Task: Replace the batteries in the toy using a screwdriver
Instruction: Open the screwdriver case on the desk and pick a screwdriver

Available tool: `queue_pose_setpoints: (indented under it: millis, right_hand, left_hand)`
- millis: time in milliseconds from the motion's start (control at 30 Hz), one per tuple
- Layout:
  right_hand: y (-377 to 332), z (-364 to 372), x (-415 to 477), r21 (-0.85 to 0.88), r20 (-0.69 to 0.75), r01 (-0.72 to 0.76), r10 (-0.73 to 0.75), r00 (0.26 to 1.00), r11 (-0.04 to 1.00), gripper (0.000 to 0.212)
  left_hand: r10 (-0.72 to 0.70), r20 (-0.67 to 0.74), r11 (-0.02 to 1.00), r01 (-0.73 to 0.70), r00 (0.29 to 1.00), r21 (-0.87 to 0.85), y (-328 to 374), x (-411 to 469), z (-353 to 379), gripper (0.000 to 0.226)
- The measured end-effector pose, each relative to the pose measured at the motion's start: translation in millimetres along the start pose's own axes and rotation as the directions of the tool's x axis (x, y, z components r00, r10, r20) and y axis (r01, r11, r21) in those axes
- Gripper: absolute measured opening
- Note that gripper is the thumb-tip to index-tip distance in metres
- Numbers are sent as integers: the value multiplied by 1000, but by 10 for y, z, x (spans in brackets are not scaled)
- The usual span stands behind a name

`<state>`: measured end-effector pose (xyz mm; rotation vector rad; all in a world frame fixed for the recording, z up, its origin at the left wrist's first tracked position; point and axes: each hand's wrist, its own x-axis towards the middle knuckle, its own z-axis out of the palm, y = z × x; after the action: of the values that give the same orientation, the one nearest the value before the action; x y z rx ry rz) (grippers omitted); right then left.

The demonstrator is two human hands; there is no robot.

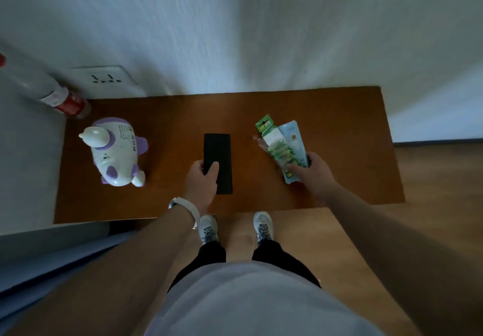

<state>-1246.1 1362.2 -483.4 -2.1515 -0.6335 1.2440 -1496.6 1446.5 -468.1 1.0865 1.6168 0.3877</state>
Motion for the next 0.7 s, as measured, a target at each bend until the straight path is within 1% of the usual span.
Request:
queue_pose_setpoints:
  millis: [133,233,267,400,500,567,700]
  right_hand:
    - [45,31,0,-73,-53,16,-20,998,997,45]
    - [91,40,-8,-58,-119,60,-67,991,996,50]
    - [108,37,-7,-80,-146,76,-87,985,994,54]
    - [155,53,-33,-248,-229,46,-104,968,968,61]
    - [162,92,-95,-336,-291,64,-168,942,940,65]
    - [154,124,-146,-418,-280,86,-218,935,904,69]
    - [136,162,-168,-544,-230,79,-240,943,835,74]
  left_hand:
    - [-3,34,998,1,999,59,-57,113,-38,19]
    - [1,65,998,-5,998,60,-79,139,-46,19]
    - [3,69,998,-7,998,59,-77,142,-45,19]
    - [11,84,998,-16,996,64,-85,153,-39,22]
    - [14,89,999,-17,996,44,-83,151,-28,22]
    - [28,84,999,-31,996,34,-67,134,-25,20]
    - [47,78,998,-50,996,46,-74,105,-21,21]
